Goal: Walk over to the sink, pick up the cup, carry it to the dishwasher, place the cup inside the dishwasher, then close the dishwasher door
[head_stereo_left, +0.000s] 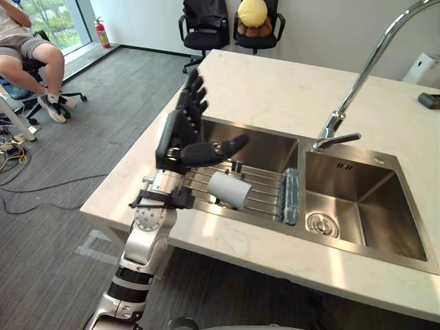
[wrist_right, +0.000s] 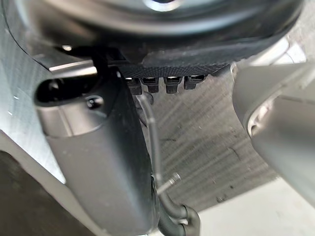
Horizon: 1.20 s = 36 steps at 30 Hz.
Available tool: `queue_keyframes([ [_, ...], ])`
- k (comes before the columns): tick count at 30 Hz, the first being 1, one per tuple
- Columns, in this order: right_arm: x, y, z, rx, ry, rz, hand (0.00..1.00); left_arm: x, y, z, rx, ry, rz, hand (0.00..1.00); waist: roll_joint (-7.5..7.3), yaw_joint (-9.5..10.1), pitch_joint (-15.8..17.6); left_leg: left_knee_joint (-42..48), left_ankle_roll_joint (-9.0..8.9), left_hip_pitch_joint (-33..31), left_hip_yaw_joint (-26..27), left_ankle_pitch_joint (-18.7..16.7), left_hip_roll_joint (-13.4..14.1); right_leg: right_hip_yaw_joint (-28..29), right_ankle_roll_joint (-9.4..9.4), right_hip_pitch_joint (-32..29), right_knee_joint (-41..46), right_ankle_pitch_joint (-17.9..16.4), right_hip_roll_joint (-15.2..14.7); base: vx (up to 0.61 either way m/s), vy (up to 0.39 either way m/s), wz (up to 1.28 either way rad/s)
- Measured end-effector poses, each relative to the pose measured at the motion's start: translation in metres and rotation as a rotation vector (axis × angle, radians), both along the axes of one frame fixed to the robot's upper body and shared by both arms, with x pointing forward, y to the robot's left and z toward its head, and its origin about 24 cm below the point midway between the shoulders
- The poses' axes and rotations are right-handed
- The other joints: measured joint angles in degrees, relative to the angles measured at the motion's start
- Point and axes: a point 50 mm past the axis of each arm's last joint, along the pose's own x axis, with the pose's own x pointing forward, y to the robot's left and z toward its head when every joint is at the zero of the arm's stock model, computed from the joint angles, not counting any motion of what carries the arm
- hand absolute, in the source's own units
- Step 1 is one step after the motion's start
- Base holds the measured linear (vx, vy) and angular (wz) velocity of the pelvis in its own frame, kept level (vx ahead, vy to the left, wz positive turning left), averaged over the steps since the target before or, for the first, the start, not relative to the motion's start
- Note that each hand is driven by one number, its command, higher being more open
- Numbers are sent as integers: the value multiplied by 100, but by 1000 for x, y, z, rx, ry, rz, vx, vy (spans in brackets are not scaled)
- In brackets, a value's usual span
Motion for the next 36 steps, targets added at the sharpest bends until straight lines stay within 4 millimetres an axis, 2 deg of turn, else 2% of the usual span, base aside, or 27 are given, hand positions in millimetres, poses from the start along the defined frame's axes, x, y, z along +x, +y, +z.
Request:
queue_keyframes([
  [1, 2, 7, -2, 20, -4, 14, 100, -4, -11, 12, 0, -52, -50, 100, 6, -5, -52, -96, -1, 58, 51, 37, -4, 39, 12, 1, -34, 15, 3, -18, 7, -11],
  [3, 2, 10, -3, 32, -3, 14, 100, -6, -15, 19, -32, -71, -61, 100, 29, -5, -162, -243, -5, 160, 195, 71, 0, 138, 16, -9, -108, 45, 23, -19, 2, -31],
  [8, -2, 12, -4, 10, 40, 31, 100, -1, -19, 11, -21, -16, -62, 100, 76, -129, -291, -446, 3, 321, 341, 114, -24, 257, 50, 29, -216, 136, 31, 8, 9, -14],
  [10, -2, 18, -6, 8, 76, 43, 100, 1, -24, 2, 85, -2, -34, 100, 71, -161, -292, -516, 11, 325, 342, 151, -50, 256, 67, 14, -250, 160, 18, 0, 0, 0],
  [12, -4, 26, -9, 16, 114, 39, 100, -1, -36, -11, 347, -31, -8, 100, 71, -167, -292, -587, 29, 319, 338, 187, -90, 253, 88, 1, -316, 196, -6, 37, 30, 3],
  [14, -2, 28, -10, 1, 140, 38, 100, -8, -51, -31, 591, -18, -72, 100, 85, -223, -301, -629, 50, 313, 315, 201, -152, 232, 128, 23, -388, 224, -55, 42, 43, 6],
  [17, 3, 29, -11, -10, 151, 55, 100, -15, -61, -52, 799, 7, -148, 100, 94, -319, -306, -640, 66, 287, 282, 211, -201, 208, 158, 30, -443, 250, -95, 23, 31, 5],
  [20, 4, 30, -12, -13, 168, 49, 100, -17, -59, -66, 918, 46, -178, 100, 117, -367, -319, -649, 81, 278, 249, 222, -224, 197, 167, 49, -508, 285, -106, -1, 3, 2],
  [27, 4, 22, -12, -34, 228, 60, 100, -3, -29, -78, 1164, 82, -73, 100, 309, -461, -364, -801, 135, 268, 155, 341, -280, 103, 176, 131, -838, 459, -111, -32, 12, 6],
  [29, 3, 22, -13, -34, 248, 57, 100, -1, -21, -81, 1188, 96, -54, 100, 319, -466, -359, -804, 136, 268, 160, 345, -287, 105, 186, 161, -910, 510, -107, 0, 0, 0],
  [36, 0, 24, -14, -27, 276, 47, 100, 2, -15, -79, 1164, 88, -4, 100, 329, -509, -352, -838, 140, 247, 207, 347, -323, 139, 207, 179, -1079, 629, -113, 1, 6, -3],
])
